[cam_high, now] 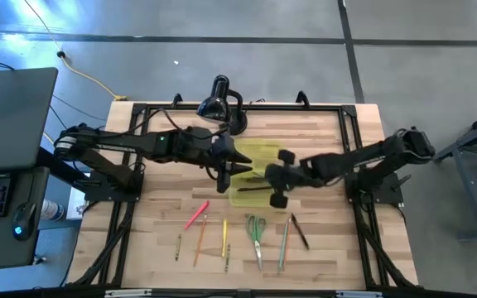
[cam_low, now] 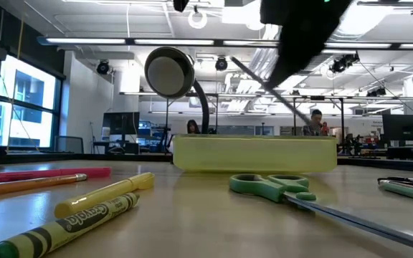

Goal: Pick & place school supplies into a supply box
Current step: Put the blue pencil into the yellow supply box

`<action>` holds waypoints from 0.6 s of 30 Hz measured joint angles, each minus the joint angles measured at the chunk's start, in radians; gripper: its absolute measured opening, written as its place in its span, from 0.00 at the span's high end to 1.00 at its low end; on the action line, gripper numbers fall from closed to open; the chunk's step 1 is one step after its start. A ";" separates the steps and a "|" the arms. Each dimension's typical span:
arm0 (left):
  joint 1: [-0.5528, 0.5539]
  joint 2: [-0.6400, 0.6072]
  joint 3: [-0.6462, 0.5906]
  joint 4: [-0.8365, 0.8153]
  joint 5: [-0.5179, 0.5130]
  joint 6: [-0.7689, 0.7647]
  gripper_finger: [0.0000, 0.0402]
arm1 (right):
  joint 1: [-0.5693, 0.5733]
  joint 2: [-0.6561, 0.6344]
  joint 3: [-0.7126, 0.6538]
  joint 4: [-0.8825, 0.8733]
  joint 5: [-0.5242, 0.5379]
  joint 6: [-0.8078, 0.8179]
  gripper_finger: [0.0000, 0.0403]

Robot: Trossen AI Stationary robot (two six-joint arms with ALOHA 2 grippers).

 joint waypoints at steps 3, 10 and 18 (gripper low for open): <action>0.000 -0.002 -0.001 -0.007 0.000 -0.011 0.66 | -0.055 0.000 0.000 0.051 -0.036 -0.097 1.00; 0.000 -0.002 -0.001 -0.075 -0.001 -0.014 0.66 | -0.082 0.078 0.000 0.103 -0.163 -0.057 1.00; 0.000 -0.002 -0.001 -0.140 -0.001 -0.014 0.66 | -0.098 0.220 0.000 0.102 -0.202 0.114 1.00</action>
